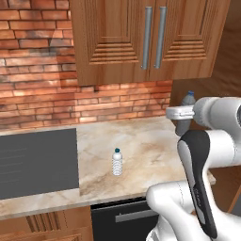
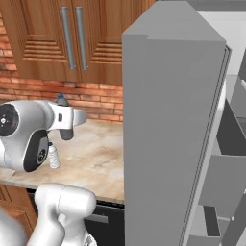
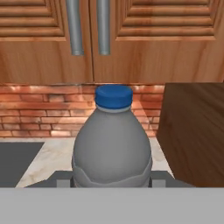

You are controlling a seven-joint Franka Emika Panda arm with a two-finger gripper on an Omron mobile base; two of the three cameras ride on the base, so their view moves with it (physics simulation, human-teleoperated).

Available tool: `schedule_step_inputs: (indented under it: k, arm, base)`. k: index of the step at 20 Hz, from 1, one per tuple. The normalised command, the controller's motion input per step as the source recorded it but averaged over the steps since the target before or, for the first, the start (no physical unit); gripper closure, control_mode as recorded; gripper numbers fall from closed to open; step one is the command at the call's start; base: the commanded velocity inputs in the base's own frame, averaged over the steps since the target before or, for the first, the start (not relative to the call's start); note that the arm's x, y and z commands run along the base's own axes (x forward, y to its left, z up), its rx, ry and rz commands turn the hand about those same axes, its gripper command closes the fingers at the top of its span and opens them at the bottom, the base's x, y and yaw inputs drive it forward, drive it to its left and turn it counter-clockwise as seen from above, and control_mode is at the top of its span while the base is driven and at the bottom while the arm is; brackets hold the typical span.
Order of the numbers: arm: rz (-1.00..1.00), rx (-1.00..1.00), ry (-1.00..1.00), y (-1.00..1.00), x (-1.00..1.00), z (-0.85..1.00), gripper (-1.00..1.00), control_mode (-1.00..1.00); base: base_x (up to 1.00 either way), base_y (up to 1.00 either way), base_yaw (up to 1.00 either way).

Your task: Take the bottled waters from the counter and place them in the freezer to freeze. Close the freezer door after placing the bottles.

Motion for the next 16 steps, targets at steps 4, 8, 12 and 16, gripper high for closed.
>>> schedule_step_inputs:
  k: [4,8,12,16]
  arm:
    - [0.00,0.00,-0.07,0.00,-0.37,0.03,1.00,-1.00]
    - [0.00,0.00,-0.05,0.00,-0.31,-0.03,1.00,-1.00]
    - [0.00,-0.01,0.00,0.00,-0.04,-0.06,1.00,-1.00]
    - [0.00,0.00,0.00,0.00,0.00,0.00,1.00,-1.00]
  base:
    - [0.00,0.00,0.00]
    - [0.00,0.00,0.00]
    - [0.00,0.00,0.00]
    - [0.00,0.00,0.00]
